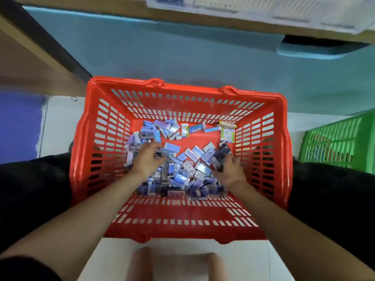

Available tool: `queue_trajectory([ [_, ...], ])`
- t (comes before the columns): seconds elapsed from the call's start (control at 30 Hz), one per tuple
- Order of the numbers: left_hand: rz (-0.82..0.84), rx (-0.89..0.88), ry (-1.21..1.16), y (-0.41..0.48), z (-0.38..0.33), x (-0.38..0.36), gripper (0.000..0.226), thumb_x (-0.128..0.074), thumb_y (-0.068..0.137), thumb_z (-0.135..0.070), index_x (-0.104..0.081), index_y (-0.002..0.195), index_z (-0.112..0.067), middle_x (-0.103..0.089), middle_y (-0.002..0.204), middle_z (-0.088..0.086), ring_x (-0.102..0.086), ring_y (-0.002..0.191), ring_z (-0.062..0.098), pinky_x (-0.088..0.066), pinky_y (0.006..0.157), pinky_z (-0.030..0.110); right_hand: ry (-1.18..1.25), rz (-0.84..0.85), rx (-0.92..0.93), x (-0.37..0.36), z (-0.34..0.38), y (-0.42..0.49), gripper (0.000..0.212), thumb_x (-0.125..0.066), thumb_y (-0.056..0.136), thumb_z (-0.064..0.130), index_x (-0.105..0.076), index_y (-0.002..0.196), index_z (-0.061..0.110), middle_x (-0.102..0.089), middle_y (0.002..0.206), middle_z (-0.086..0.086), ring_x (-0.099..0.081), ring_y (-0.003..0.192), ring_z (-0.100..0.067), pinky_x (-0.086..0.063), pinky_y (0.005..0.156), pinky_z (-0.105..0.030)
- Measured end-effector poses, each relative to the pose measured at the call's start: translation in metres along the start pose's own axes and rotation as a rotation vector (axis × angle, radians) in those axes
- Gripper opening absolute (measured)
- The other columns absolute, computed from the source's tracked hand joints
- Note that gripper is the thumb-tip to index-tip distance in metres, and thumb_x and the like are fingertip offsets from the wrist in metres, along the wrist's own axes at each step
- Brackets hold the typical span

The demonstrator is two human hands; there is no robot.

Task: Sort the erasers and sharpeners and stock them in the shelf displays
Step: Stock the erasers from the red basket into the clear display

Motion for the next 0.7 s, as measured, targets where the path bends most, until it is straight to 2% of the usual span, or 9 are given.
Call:
queue_trajectory([
  [0.03, -0.026, -0.029, 0.092, 0.005, 0.002, -0.004, 0.043, -0.065, 0.087, -0.010, -0.052, 0.128, -0.008, -0.044, 0.130, 0.012, -0.049, 0.116, 0.028, -0.039, 0.096, 0.030, -0.059, -0.004, 0.021, -0.006, 0.000, 0.004, 0.076, -0.063, 0.088, 0.026, -0.016, 0.148, 0.019, -0.013, 0.152, -0.016, -0.027, 0.135, -0.036, -0.033, 0.106, -0.040],
  [0.1, -0.055, -0.093, 0.271, 0.015, 0.009, -0.006, 0.055, -0.069, 0.083, -0.013, -0.048, 0.135, -0.014, -0.039, 0.138, 0.012, -0.037, 0.129, 0.028, -0.033, 0.104, 0.032, -0.158, -0.002, 0.054, -0.011, 0.001, 0.013, 0.093, -0.064, 0.087, 0.012, 0.001, 0.149, 0.036, 0.012, 0.157, -0.006, -0.014, 0.141, -0.037, -0.034, 0.106, -0.042],
  [0.17, -0.030, -0.082, 0.378, 0.022, 0.019, -0.006, 0.064, -0.070, 0.082, -0.018, -0.042, 0.140, -0.020, -0.032, 0.147, 0.010, -0.027, 0.137, 0.028, -0.026, 0.109, 0.034, -0.234, 0.012, 0.063, -0.013, -0.002, 0.029, 0.101, -0.061, 0.085, 0.001, 0.007, 0.148, 0.042, 0.020, 0.157, 0.000, -0.010, 0.142, -0.036, -0.036, 0.105, -0.042],
  [0.23, 0.032, -0.078, 0.477, 0.029, 0.030, -0.005, 0.069, -0.068, 0.083, -0.025, -0.036, 0.144, -0.025, -0.026, 0.152, 0.006, -0.019, 0.141, 0.025, -0.019, 0.111, 0.035, -0.270, -0.009, 0.087, -0.013, -0.004, 0.043, 0.099, -0.059, 0.086, -0.001, 0.006, 0.148, 0.040, 0.015, 0.157, 0.000, -0.016, 0.140, -0.037, -0.036, 0.105, -0.043],
  [0.3, 0.093, -0.103, 0.568, 0.034, 0.035, -0.005, 0.069, -0.066, 0.084, -0.032, -0.033, 0.145, -0.029, -0.023, 0.153, 0.003, -0.016, 0.141, 0.024, -0.015, 0.111, 0.037, -0.263, -0.038, 0.098, -0.010, -0.004, 0.052, 0.087, -0.057, 0.088, 0.006, -0.002, 0.149, 0.035, -0.002, 0.156, -0.007, -0.025, 0.134, -0.039, -0.036, 0.104, -0.044],
  [0.37, 0.084, -0.136, 0.572, 0.038, 0.034, -0.002, 0.067, -0.066, 0.085, -0.037, -0.035, 0.144, -0.028, -0.029, 0.149, 0.006, -0.021, 0.137, 0.027, -0.019, 0.110, 0.036, -0.197, -0.076, 0.085, -0.006, -0.006, 0.057, 0.074, -0.061, 0.087, 0.013, -0.020, 0.146, 0.028, -0.022, 0.143, -0.016, -0.033, 0.126, -0.038, -0.037, 0.102, -0.043],
  [0.5, 0.068, -0.141, 0.622, 0.046, 0.030, -0.003, 0.063, -0.062, 0.085, -0.047, -0.040, 0.141, -0.030, -0.035, 0.137, 0.009, -0.027, 0.128, 0.030, -0.027, 0.105, 0.036, -0.003, -0.099, 0.160, -0.007, 0.002, 0.054, 0.047, -0.065, 0.086, 0.027, -0.047, 0.129, 0.018, -0.039, 0.126, -0.015, -0.052, 0.106, -0.037, -0.044, 0.090, -0.038],
  [0.6, 0.098, -0.115, 0.701, 0.051, 0.025, -0.008, 0.059, -0.057, 0.085, -0.054, -0.043, 0.138, -0.033, -0.033, 0.133, 0.009, -0.026, 0.127, 0.029, -0.030, 0.103, 0.038, 0.054, -0.031, 0.220, -0.024, 0.015, 0.043, 0.044, -0.061, 0.089, 0.032, -0.049, 0.129, 0.019, -0.042, 0.124, -0.012, -0.053, 0.105, -0.033, -0.042, 0.085, -0.033],
  [0.7, 0.125, -0.055, 0.749, 0.050, 0.020, -0.014, 0.067, -0.052, 0.080, -0.066, -0.039, 0.138, -0.034, -0.033, 0.128, 0.010, -0.030, 0.124, 0.031, -0.029, 0.102, 0.039, -0.070, -0.107, 0.186, -0.033, 0.019, 0.036, 0.044, -0.053, 0.092, 0.039, -0.045, 0.132, 0.021, -0.042, 0.130, -0.010, -0.051, 0.108, -0.032, -0.043, 0.079, -0.034],
])
Point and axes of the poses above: each hand's wrist, its own y-axis towards the middle knuckle, its own x-axis out of the back of the hand, z = x × y, the point moved 4 cm from there along y, towards the middle knuckle
